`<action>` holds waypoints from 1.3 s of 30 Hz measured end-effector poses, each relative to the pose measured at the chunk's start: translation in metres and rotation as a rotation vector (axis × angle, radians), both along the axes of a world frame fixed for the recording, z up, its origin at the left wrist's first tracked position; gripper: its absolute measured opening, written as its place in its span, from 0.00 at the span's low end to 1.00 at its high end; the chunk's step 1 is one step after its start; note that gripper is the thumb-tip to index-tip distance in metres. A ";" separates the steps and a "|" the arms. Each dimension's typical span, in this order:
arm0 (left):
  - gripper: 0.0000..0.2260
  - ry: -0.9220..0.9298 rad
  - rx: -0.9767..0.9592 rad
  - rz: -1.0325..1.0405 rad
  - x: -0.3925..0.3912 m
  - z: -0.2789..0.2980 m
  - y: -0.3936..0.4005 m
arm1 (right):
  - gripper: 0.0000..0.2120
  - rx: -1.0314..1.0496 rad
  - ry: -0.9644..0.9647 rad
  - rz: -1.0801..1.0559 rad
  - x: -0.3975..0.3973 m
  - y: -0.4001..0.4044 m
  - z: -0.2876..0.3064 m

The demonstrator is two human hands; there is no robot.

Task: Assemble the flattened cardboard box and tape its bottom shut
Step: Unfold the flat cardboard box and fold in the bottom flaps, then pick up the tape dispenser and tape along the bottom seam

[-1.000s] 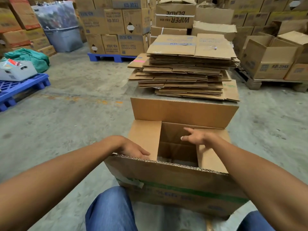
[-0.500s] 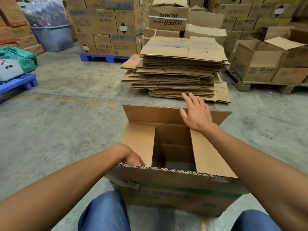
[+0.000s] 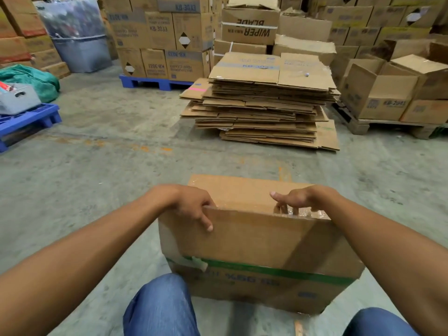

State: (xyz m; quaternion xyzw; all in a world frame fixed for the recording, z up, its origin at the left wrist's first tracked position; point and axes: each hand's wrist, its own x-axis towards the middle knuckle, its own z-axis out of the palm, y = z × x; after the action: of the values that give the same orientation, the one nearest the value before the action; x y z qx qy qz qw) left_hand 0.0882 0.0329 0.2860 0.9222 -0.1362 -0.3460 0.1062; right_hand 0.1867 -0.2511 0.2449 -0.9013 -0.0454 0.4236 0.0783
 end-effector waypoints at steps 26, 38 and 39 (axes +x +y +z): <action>0.29 -0.664 0.108 0.320 0.034 -0.164 0.002 | 0.30 0.034 -0.764 0.094 -0.004 0.023 -0.114; 0.24 -0.713 0.109 0.413 0.015 -0.164 -0.011 | 0.18 0.553 -1.131 0.593 -0.113 0.042 -0.114; 0.25 -0.707 0.096 0.411 0.013 -0.163 -0.011 | 0.17 0.622 -1.187 0.701 -0.130 0.042 -0.118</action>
State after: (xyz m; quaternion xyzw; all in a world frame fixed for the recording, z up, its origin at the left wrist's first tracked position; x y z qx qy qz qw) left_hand 0.1016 0.0221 0.1235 0.9962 0.0391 0.0144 0.0766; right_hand 0.0564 -0.2095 0.1265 -0.8473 -0.4813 -0.1652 0.1523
